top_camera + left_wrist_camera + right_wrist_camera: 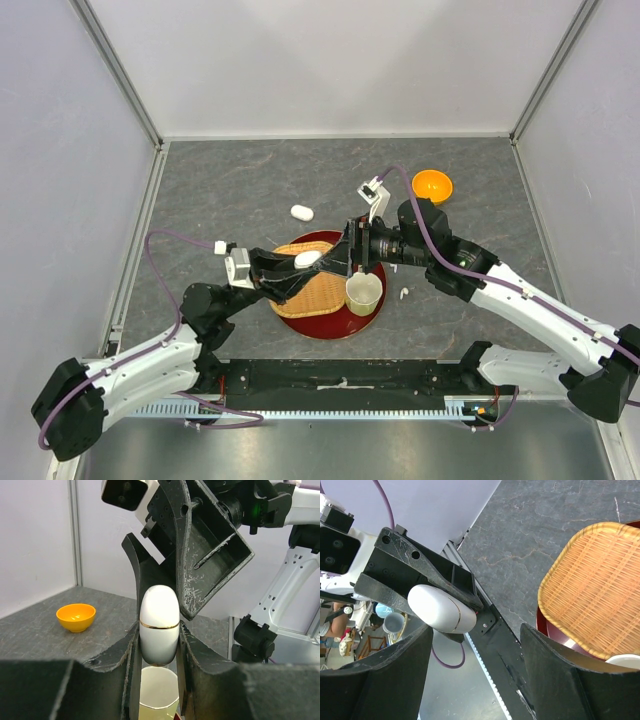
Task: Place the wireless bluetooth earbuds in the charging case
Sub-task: Open the charging case, then pick up the earbud from the center of the board.
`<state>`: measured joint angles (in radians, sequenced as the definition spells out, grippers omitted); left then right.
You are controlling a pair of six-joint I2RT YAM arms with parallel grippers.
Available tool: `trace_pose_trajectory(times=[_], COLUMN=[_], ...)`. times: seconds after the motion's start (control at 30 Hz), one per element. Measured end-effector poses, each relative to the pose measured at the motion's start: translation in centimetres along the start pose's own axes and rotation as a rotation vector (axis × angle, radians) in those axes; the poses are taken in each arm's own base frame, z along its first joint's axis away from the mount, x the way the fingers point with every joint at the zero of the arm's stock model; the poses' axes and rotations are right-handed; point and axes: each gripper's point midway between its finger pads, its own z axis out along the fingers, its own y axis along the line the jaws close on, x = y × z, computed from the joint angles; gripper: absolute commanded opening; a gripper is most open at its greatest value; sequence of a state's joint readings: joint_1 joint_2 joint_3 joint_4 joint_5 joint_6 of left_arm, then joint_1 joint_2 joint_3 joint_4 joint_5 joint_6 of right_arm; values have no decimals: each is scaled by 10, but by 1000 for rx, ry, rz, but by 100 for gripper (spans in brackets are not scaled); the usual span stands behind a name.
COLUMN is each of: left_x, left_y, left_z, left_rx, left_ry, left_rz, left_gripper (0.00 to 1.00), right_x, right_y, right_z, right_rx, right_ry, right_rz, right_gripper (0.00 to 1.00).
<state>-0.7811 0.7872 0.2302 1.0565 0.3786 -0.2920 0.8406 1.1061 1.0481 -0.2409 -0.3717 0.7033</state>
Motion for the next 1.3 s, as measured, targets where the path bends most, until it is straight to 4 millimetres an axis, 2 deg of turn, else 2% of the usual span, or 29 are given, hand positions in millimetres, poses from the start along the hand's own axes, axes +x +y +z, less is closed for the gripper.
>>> trace_pose_trajectory(times=[0.17, 0.43, 0.7, 0.8, 0.97, 1.07, 1.13, 1.23, 1.3], left_x=[-1, 8, -1, -3, -4, -5, -6, -11, -12], left_y=[-3, -14, -15, -15, -13, -13, -13, -14, -14], left_z=[-2, -4, -6, -7, -10, -12, -13, -16, -17], left_rx=[9, 68, 66, 60, 39, 34, 30, 23, 20], left_ry=[7, 47, 22, 12, 10, 10, 9, 0, 2], left_rz=[-1, -15, -5, -2, -3, -4, -4, -1, -2], left_gripper=[2, 2, 2, 2, 2, 2, 2, 2, 2], right_x=[0, -13, -21, -27, -53, -71, -81, -91, -80], right_y=[2, 9, 20, 27, 32, 12, -20, -87, -132], right_z=[0, 1, -1, -9, -37, -58, -73, -101, -113], right_rx=[-4, -27, -69, -85, -52, 68, 219, 480, 624], right_ry=[1, -53, -84, -117, -260, -368, -435, -500, -490], right_rz=[14, 28, 22, 9, -17, -15, 7, 77, 134], right_gripper=[78, 79, 80, 81, 82, 75, 74, 73, 71])
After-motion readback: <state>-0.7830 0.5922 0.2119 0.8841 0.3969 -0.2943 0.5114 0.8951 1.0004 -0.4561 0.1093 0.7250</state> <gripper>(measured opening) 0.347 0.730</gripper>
